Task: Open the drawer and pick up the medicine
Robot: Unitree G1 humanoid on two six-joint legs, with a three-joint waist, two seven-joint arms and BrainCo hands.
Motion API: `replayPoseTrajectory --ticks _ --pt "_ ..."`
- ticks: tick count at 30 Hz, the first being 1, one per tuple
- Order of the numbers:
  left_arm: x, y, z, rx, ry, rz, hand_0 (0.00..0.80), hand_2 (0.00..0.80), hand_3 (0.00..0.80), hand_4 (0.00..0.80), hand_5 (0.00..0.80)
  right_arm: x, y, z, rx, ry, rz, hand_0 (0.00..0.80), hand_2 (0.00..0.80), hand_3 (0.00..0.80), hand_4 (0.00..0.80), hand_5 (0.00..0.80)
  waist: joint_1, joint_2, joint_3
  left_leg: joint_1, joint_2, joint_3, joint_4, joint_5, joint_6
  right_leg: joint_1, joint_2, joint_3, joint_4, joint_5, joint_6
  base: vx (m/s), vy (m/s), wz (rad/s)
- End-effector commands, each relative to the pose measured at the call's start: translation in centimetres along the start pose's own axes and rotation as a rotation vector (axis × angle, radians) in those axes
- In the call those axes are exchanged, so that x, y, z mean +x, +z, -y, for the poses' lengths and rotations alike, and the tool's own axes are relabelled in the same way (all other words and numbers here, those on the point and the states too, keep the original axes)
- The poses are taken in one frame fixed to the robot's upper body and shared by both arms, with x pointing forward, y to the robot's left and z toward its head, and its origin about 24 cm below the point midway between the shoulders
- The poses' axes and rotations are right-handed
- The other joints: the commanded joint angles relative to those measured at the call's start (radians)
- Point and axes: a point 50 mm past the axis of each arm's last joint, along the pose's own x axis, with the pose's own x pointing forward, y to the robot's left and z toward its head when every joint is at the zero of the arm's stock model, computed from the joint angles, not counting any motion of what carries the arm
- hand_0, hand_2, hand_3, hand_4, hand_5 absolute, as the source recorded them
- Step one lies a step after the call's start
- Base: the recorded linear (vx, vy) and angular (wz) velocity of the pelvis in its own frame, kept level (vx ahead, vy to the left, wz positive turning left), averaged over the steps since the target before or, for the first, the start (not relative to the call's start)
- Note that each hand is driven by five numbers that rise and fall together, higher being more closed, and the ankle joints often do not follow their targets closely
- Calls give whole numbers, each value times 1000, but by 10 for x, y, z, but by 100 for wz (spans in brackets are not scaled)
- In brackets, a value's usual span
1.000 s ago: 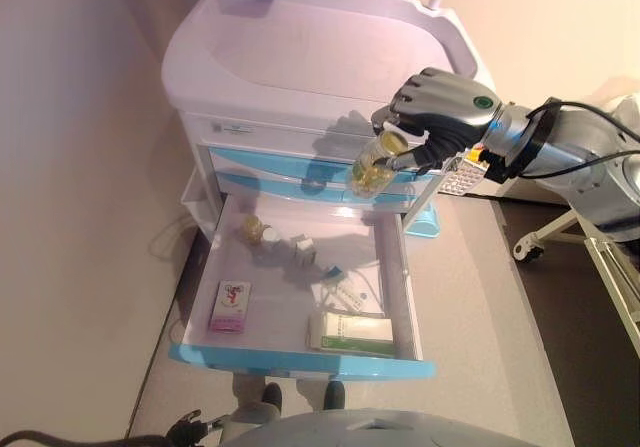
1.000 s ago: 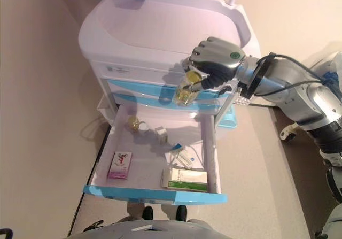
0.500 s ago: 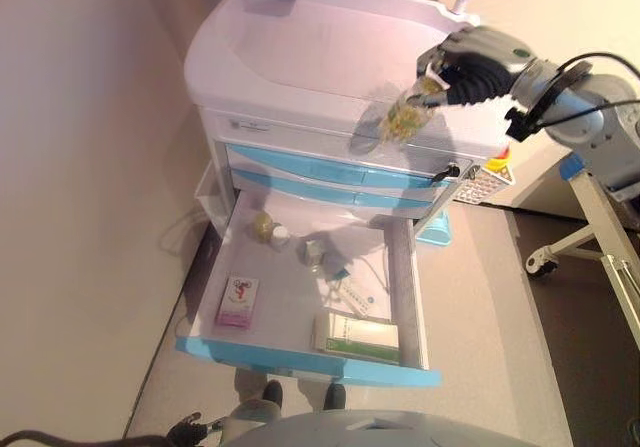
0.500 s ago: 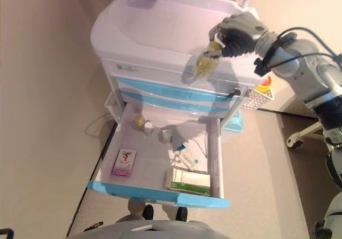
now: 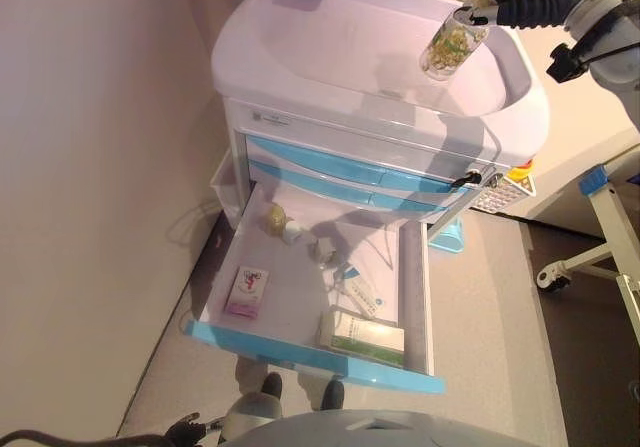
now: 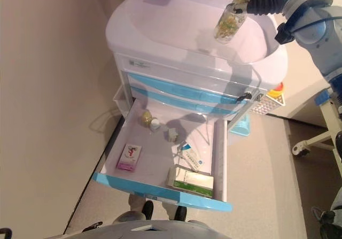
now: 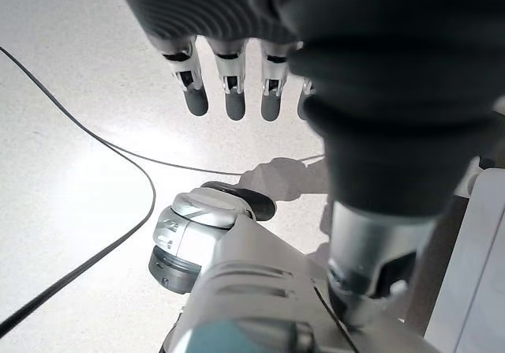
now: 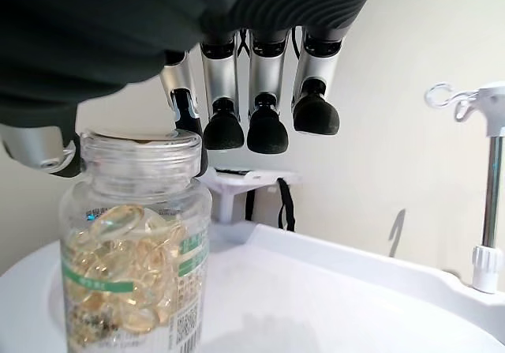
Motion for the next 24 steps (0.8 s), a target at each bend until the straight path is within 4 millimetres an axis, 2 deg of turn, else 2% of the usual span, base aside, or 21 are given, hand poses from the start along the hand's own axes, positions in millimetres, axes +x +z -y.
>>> replayPoseTrajectory --ticks 1,19,24 --pt "-4 -10 -19 19 37 -35 0 0 0 0 0 -8 -16 54 -19 -158 -93 800 800 800 800 800 37 -28 -38 -11 -47 -52 11 -74 7 45 14 -16 84 -81 35 51 -8 4" --pt "-6 -14 -27 13 69 -37 0 0 0 0 0 -17 -58 53 20 -120 -323 800 800 800 800 800 88 -42 -5 -45 -51 -104 18 -63 0 36 23 -41 74 -80 26 36 -30 7" --pt "-6 -11 -28 13 70 -22 0 0 0 0 0 -19 -62 49 29 -103 -340 800 800 800 800 800 94 -41 11 -59 -53 -115 18 -58 -1 26 25 -45 70 -79 23 -11 -32 7"
